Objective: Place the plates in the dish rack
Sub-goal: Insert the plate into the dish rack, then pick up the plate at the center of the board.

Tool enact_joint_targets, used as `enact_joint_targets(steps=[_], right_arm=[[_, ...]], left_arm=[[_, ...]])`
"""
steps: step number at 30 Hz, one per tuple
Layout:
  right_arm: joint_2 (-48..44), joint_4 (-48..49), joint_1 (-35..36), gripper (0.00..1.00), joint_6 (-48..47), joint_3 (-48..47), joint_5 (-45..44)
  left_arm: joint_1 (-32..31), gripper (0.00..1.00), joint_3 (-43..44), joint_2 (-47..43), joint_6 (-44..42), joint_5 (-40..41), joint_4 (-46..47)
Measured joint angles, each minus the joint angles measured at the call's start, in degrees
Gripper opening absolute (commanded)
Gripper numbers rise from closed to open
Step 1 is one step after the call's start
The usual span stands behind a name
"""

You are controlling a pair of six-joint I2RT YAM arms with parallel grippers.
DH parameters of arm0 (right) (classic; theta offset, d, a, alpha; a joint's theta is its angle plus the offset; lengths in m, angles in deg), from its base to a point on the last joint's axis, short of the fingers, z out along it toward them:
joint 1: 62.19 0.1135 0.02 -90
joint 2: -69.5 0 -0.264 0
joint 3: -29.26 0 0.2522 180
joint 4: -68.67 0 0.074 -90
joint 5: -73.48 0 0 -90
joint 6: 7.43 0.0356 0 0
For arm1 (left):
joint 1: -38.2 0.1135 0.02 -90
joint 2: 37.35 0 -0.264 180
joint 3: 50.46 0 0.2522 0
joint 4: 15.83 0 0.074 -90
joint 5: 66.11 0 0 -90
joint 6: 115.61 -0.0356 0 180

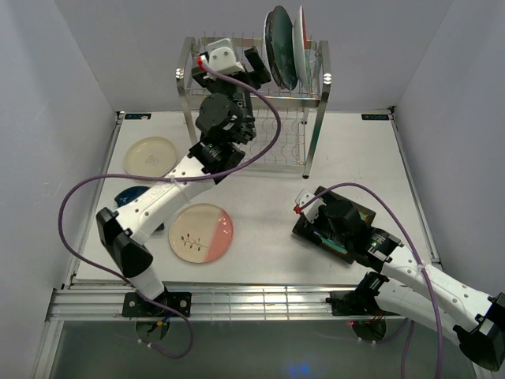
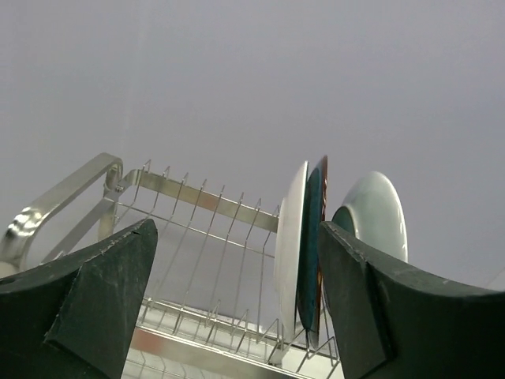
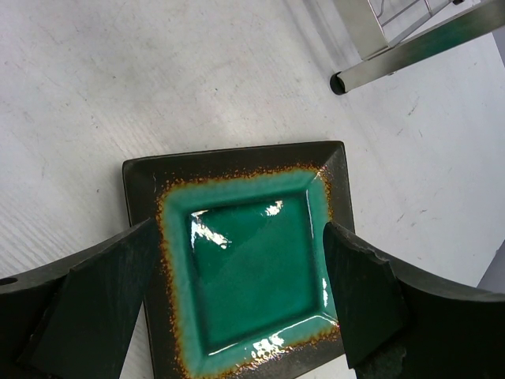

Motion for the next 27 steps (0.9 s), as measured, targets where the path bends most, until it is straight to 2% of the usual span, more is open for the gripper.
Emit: enact_joint_targets(steps=[2,13,27], right_arm=[[0.0,0.0,0.0,0.9,0.0,0.0,0.0],[0.0,0.0,0.3,0.9,0.0,0.0,0.0],[0.0,0.0,0.4,0.9,0.0,0.1,0.0]], left_arm=[[0.1,0.98,-3.4,-4.2,2.1,-0.1,0.0],[0.4,0.98,-26.7,-25.2,22.1,-1.9,-6.7],[0.8,0.98,-53.6,-45.1,44.9,-3.1,-22.7]])
